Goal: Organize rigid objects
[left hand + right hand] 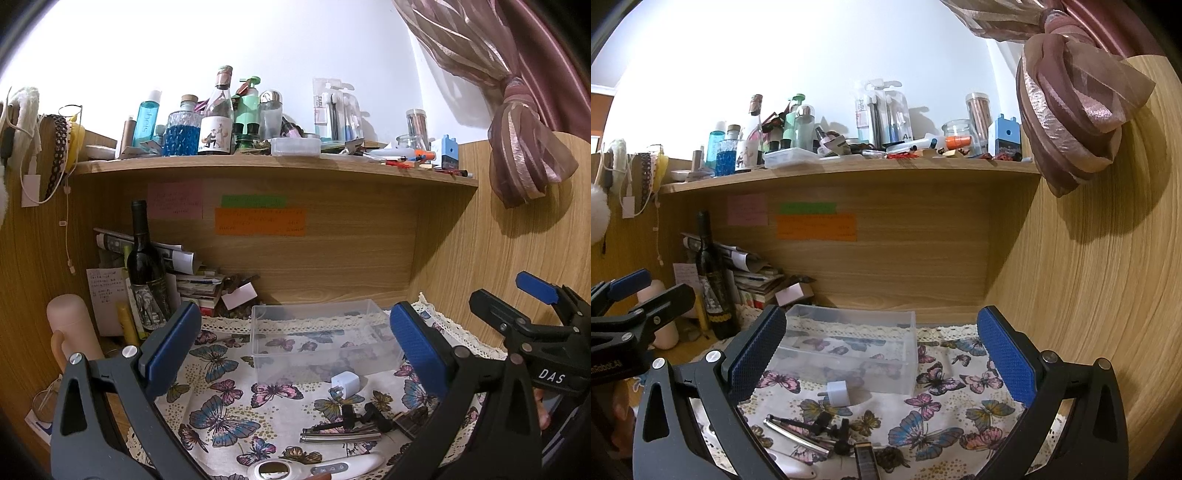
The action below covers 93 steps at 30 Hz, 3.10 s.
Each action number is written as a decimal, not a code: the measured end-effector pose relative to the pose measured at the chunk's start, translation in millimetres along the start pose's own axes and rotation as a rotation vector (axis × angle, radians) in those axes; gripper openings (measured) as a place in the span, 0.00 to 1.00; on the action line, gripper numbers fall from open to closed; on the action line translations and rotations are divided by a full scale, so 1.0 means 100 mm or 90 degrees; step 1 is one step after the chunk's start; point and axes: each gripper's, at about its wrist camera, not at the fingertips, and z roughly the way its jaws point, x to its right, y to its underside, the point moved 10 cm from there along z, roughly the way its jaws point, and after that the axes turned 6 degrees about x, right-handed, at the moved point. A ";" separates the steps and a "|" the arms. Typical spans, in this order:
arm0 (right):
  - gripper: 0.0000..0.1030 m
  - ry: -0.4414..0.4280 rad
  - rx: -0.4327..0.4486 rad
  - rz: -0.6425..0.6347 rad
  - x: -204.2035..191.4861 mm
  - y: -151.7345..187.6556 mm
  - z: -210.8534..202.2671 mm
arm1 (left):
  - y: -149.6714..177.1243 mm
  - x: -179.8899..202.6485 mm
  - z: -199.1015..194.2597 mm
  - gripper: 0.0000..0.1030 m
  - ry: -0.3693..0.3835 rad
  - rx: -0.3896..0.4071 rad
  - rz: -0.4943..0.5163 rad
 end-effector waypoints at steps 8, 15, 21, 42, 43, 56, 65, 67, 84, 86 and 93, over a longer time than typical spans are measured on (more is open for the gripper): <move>1.00 -0.001 0.004 0.002 0.00 -0.01 -0.01 | 0.00 0.00 0.00 1.00 0.001 0.000 0.000; 1.00 -0.005 0.000 0.001 -0.02 0.00 -0.02 | 0.01 0.02 0.01 1.00 0.005 -0.009 0.000; 1.00 -0.023 -0.021 0.002 -0.08 0.10 0.03 | 0.16 -0.04 0.09 1.00 0.008 -0.049 0.000; 0.92 -0.088 -0.237 0.022 -0.21 1.18 0.39 | 1.80 -0.33 0.25 0.81 0.025 -0.340 -0.050; 0.92 -0.087 -0.246 0.019 -0.21 1.23 0.41 | 1.86 -0.33 0.25 0.81 0.024 -0.350 -0.053; 0.90 -0.086 -0.338 -0.050 -0.14 1.67 0.52 | 2.14 -0.10 0.18 0.77 0.074 -0.380 -0.049; 0.67 -0.093 -0.397 -0.058 -0.05 1.92 0.50 | 2.07 -0.07 0.47 0.63 0.057 -0.397 -0.071; 0.62 -0.098 -0.405 -0.048 -0.03 1.91 0.48 | 2.06 -0.07 0.55 0.63 0.054 -0.401 -0.080; 0.41 -0.149 -0.462 -0.036 -0.08 2.11 0.35 | 2.15 0.17 0.61 0.70 0.099 -0.425 -0.077; 0.41 -0.153 -0.461 -0.037 -0.10 2.11 0.35 | 2.15 0.17 0.60 0.70 0.105 -0.422 -0.070; 0.41 -0.161 -0.458 -0.034 -0.12 2.13 0.37 | 1.90 0.06 0.57 0.79 0.115 -0.393 0.002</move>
